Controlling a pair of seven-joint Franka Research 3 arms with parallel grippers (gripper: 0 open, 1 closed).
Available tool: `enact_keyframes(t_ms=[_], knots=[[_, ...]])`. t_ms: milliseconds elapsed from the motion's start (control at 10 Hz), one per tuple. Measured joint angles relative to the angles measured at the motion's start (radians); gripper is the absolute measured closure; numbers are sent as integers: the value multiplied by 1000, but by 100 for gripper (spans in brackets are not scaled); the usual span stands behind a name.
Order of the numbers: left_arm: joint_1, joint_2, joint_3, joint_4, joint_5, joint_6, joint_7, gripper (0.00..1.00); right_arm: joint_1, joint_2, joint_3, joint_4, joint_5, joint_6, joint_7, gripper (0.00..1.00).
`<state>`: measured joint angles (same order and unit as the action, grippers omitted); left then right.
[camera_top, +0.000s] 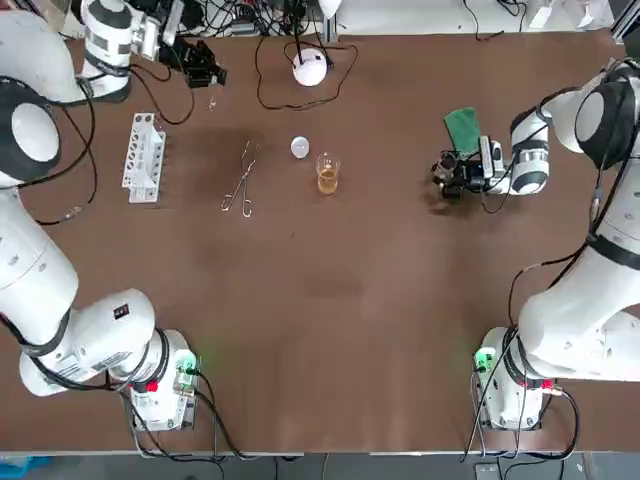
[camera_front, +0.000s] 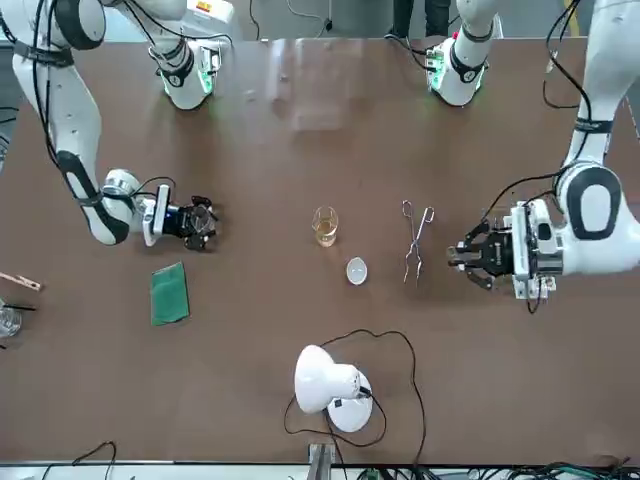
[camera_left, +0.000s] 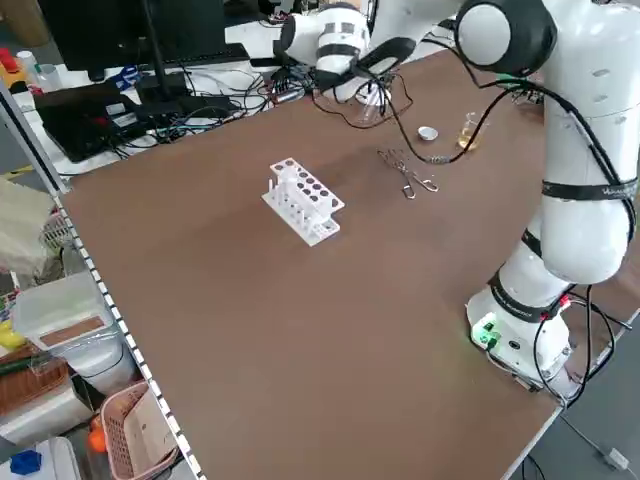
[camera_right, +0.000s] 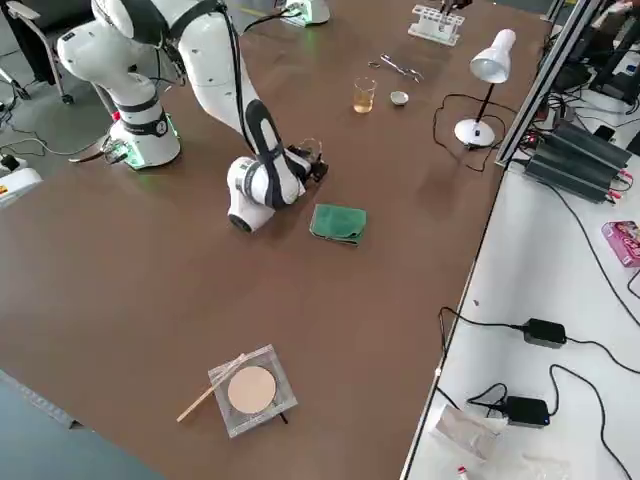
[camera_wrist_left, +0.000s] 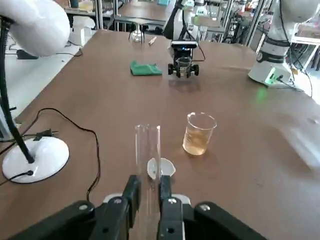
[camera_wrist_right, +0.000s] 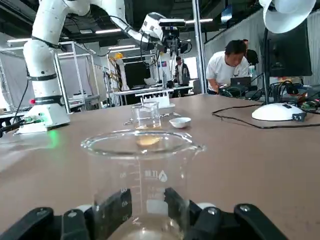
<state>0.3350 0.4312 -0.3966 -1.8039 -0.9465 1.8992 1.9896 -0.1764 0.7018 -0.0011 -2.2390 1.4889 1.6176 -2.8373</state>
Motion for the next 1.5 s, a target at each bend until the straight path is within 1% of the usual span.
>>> enact_keyframes(t_ms=[200, 400, 600, 800, 900, 1100, 1200, 1300, 1500], knots=[[-130, -10, -1, -16, 0, 143, -83, 79, 64, -9, -1, -15, 84, 11, 0, 62], [-246, -10, 1, -19, 0, 251, -144, 79, 130, -26, -2, -28, 167, 30, 0, 62], [-332, -10, 7, -37, 0, 332, -151, 79, 207, -34, -2, -35, 267, 46, 0, 62], [-392, -11, 8, -66, 0, 405, -151, 79, 286, -36, 6, -37, 384, 75, 0, 62], [-417, -11, 9, -83, 0, 446, -151, 79, 307, -37, 29, -37, 439, 102, 1, 62], [-468, -13, 10, -116, 0, 506, -151, 79, 317, -41, 93, -37, 521, 156, 1, 62], [-492, -14, 11, -127, 3, 516, -151, 79, 318, -47, 105, -37, 536, 170, 1, 62], [-512, -14, 11, -131, 16, 529, -151, 79, 318, -51, 106, -37, 539, 174, 1, 62], [-538, -14, 13, -135, 73, 538, -193, 79, 318, -53, 104, -37, 540, 176, 1, 62]])
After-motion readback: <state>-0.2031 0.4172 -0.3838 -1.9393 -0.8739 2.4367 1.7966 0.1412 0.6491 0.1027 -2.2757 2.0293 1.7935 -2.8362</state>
